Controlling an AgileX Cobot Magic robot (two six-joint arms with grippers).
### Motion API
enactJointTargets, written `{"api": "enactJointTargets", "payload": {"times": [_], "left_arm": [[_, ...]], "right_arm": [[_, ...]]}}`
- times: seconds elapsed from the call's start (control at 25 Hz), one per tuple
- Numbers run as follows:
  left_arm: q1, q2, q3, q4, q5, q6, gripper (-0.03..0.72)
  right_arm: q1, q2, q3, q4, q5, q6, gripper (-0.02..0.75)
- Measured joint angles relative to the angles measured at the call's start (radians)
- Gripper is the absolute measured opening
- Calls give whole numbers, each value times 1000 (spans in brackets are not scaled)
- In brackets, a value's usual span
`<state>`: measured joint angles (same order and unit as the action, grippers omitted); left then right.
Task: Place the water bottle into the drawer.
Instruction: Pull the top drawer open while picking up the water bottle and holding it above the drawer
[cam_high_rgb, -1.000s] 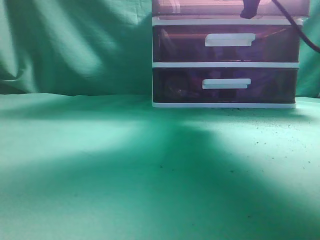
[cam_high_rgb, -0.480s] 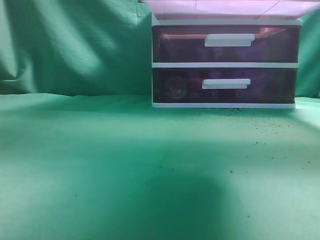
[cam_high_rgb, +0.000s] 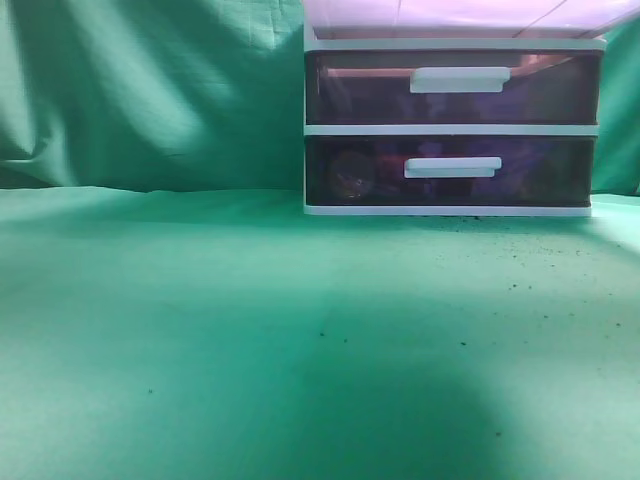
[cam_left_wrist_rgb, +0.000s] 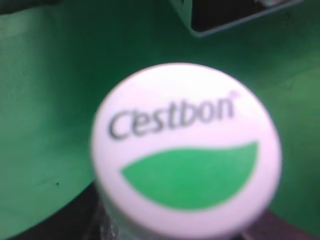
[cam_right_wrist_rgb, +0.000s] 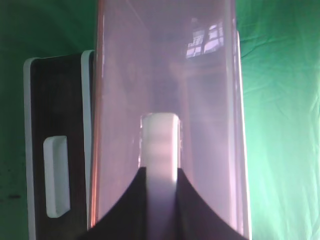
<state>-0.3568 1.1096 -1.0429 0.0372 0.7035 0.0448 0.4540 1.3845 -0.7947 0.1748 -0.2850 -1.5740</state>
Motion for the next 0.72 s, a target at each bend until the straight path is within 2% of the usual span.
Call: {"api": "enactJointTargets", "payload": {"times": [0.2, 0.48, 0.56, 0.72], "left_arm": [[0, 0, 0, -61, -103, 0, 289], [-8, 1, -14, -144, -132, 18, 289], [-34, 1, -14, -177, -157, 63, 289], [-145, 16, -28, -248, -267, 146, 289]], "right_arm": [[2, -5, 0, 26, 29, -75, 85], [-28, -17, 0, 30, 86, -146, 85], [-38, -17, 0, 30, 93, -147, 85], [-44, -17, 0, 30, 97, -148, 85]]}}
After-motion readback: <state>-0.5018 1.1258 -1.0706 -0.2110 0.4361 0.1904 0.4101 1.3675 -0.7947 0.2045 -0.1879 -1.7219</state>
